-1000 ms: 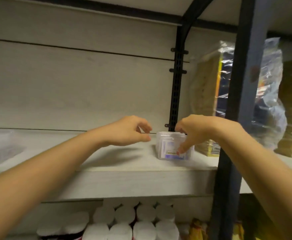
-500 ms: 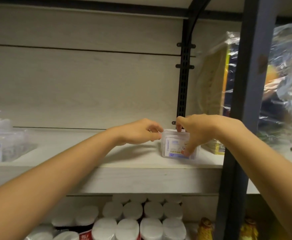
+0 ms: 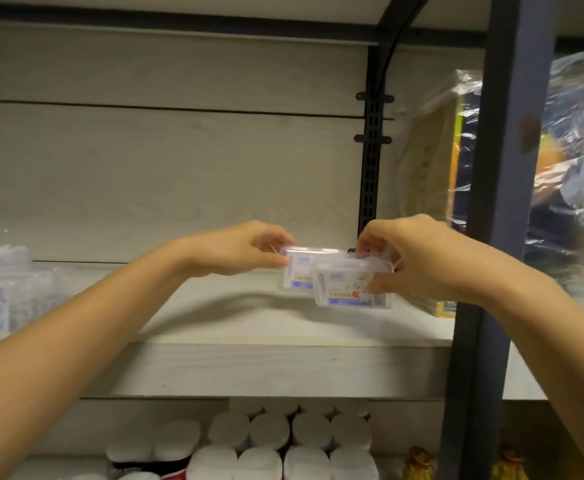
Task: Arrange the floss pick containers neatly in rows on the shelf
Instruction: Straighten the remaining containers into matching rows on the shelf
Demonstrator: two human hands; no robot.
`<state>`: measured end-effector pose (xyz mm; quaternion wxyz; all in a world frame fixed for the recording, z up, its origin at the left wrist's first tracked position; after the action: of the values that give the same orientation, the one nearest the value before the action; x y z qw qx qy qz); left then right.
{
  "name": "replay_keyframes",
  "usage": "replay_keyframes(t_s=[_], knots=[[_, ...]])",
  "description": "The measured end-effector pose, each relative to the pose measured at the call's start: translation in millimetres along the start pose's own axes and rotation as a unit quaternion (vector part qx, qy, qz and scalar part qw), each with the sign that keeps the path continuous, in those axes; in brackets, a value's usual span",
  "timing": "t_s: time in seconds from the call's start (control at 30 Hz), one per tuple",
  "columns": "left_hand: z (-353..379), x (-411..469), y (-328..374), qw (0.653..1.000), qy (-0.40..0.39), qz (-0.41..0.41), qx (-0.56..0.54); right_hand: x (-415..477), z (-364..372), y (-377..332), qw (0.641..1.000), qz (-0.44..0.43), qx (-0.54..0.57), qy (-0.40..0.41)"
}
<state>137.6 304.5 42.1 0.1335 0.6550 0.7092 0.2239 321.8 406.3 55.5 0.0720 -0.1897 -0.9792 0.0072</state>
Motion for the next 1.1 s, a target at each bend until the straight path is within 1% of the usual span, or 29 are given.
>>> replay_keyframes(t_s=[0.1, 0.2, 0.3, 0.43, 0.57, 0.7, 0.8, 0.93, 1.0, 1.1], knots=[[-22, -42, -15, 0.998, 0.041, -0.027, -0.048, -18, -1, -3, 0.995, -0.042, 0.045, 0.081], [-37, -80, -29, 0.996, 0.064, -0.063, -0.029, -29, 1, -4, 0.986, -0.082, 0.085, 0.119], [-46, -109, -34, 0.993, 0.074, -0.091, 0.004, -22, 3, -8, 0.982, -0.107, 0.111, 0.111], [-58, -143, -37, 0.988, 0.072, -0.127, 0.051, -4, 10, -25, 0.964, -0.143, 0.196, 0.109], [-69, -178, -44, 0.981, 0.056, -0.169, 0.071, 13, 21, -52, 0.965, -0.157, 0.197, 0.080], [-78, -206, -62, 0.977, 0.046, -0.193, 0.080, 29, 28, -82, 0.961, -0.159, 0.211, 0.077], [-80, -208, -72, 0.974, 0.033, -0.190, 0.118, 38, 27, -104, 0.958, -0.134, 0.243, 0.076], [-79, -201, -83, 0.965, -0.020, -0.154, 0.210, 47, 29, -129, 0.950, -0.109, 0.276, 0.097], [-81, -203, -92, 0.965, -0.039, -0.132, 0.224, 53, 32, -143, 0.945, -0.097, 0.295, 0.100], [-88, -204, -106, 0.962, -0.058, -0.108, 0.244, 59, 34, -161, 0.948, -0.072, 0.300, 0.078]])
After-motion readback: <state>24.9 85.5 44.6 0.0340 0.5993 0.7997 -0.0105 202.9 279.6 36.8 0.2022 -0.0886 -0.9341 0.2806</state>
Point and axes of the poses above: each hand's wrist, its own x-axis towards the middle knuckle, its own z-axis out of the palm, y = z × x, the point moved 3 cm from there along x, towards the middle knuckle, and after that the axes turned 14 degrees about -y, right-handed, at the moved point
